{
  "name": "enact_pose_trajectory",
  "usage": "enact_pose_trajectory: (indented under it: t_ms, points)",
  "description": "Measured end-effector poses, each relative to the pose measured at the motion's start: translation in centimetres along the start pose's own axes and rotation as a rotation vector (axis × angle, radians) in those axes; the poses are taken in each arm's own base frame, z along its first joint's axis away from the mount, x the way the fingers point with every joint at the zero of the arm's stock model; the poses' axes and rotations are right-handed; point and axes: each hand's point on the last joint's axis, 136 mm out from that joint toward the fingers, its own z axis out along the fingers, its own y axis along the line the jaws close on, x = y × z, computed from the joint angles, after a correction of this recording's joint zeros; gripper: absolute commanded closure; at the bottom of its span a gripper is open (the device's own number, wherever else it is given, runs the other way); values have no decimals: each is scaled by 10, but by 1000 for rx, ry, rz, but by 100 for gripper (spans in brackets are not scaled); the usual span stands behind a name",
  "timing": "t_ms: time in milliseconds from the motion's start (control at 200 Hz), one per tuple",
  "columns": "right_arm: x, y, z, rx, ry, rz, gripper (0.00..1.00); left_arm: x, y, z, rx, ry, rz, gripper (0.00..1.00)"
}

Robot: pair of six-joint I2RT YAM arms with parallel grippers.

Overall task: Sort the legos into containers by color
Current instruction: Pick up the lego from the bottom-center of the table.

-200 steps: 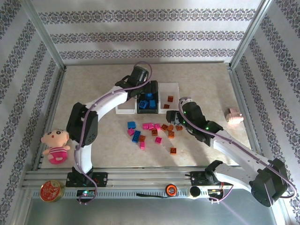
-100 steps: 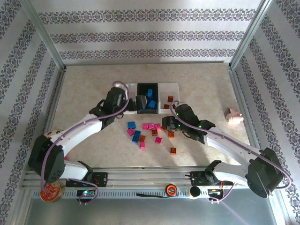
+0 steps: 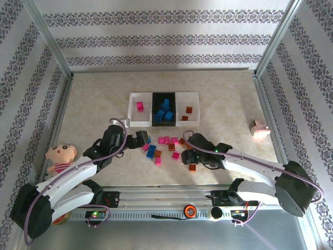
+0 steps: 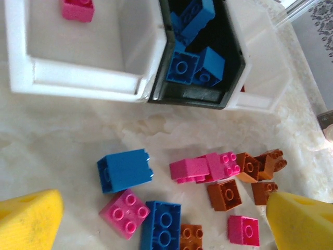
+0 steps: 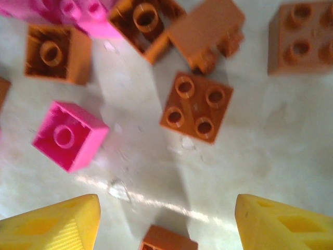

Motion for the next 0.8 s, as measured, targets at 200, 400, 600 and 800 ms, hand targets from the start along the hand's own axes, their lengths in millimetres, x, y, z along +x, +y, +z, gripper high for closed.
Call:
enact_pose_trajectory:
  t_ms: [200,400,600,800]
  points:
    - [19,0,4,20,54,18,32,21,20,2,-42,29,-21,0]
    - [34,1,13,51,113,17,42,33,31,3,-69,49,-29,0]
    - [40,-5,19,91,144,15,62,31,30,3,-66,42,-28,0]
    - [36,-2,15,84,135,11,72,30,32,3,-78,33,-28,0]
